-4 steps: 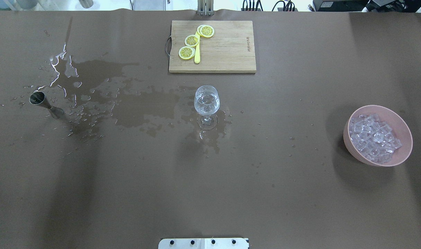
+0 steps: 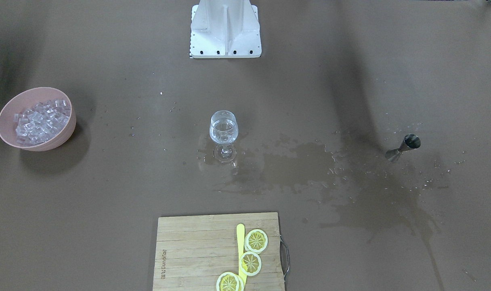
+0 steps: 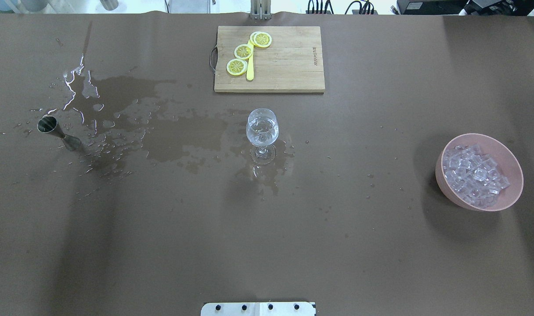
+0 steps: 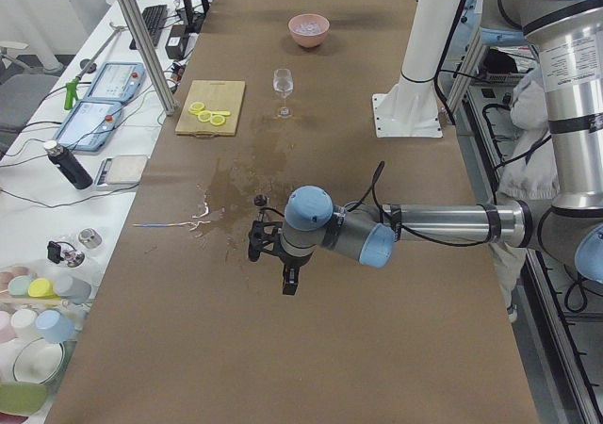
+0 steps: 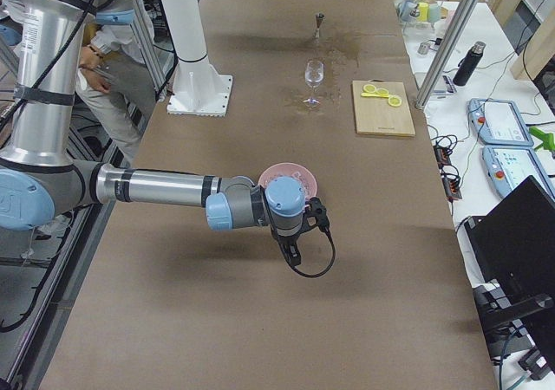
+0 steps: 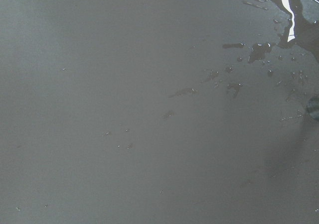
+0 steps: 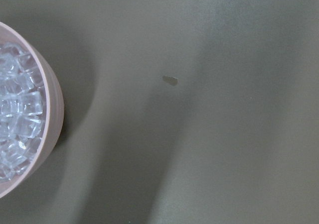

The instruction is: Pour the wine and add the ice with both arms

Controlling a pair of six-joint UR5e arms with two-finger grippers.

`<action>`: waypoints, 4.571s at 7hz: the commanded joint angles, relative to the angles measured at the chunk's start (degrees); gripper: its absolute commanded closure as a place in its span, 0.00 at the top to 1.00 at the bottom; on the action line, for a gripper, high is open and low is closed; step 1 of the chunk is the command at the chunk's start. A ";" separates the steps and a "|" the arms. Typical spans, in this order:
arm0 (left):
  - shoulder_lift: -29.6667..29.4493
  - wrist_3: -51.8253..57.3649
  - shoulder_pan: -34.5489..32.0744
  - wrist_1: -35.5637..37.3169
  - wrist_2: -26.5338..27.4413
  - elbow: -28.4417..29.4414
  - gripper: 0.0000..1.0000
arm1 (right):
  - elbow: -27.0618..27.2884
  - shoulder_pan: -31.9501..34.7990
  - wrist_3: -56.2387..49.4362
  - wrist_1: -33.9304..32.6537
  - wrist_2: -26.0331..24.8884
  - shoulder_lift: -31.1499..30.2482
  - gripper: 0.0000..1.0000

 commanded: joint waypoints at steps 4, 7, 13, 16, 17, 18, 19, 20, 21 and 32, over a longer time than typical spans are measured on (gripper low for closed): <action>0.21 -0.42 -0.12 -3.29 -5.27 0.59 0.98 | -0.09 0.51 0.42 -0.05 1.35 -0.95 1.00; 0.39 -4.94 0.22 -8.74 -5.45 0.76 0.98 | -0.36 2.97 1.56 1.52 4.70 -2.44 1.00; -3.19 -13.79 5.12 -25.33 -1.43 3.23 0.98 | -1.32 2.80 3.31 8.04 4.89 -1.13 1.00; -6.02 -19.05 13.31 -39.62 7.27 10.15 0.97 | -1.06 1.93 8.91 7.95 5.07 -0.61 1.00; -6.46 -21.14 13.93 -42.46 8.43 10.78 0.96 | -1.06 0.79 9.38 8.04 4.98 -0.43 1.00; -8.12 -25.16 16.90 -42.84 11.22 10.96 0.97 | -0.89 0.51 9.38 8.12 5.06 -0.43 1.00; -7.61 -25.37 21.02 -45.37 17.69 10.96 0.97 | -0.88 -0.36 9.47 9.95 4.71 -0.43 1.00; -7.52 -27.55 23.49 -47.04 19.06 10.79 0.98 | -0.97 -0.80 9.47 10.06 4.36 -0.43 1.00; -7.52 -32.71 26.30 -47.67 20.73 10.70 0.98 | -1.23 -0.98 9.47 10.06 4.27 -0.43 1.00; -6.98 -43.64 49.78 -50.67 59.30 11.39 0.97 | -3.43 -1.42 9.38 10.15 3.92 -0.34 1.00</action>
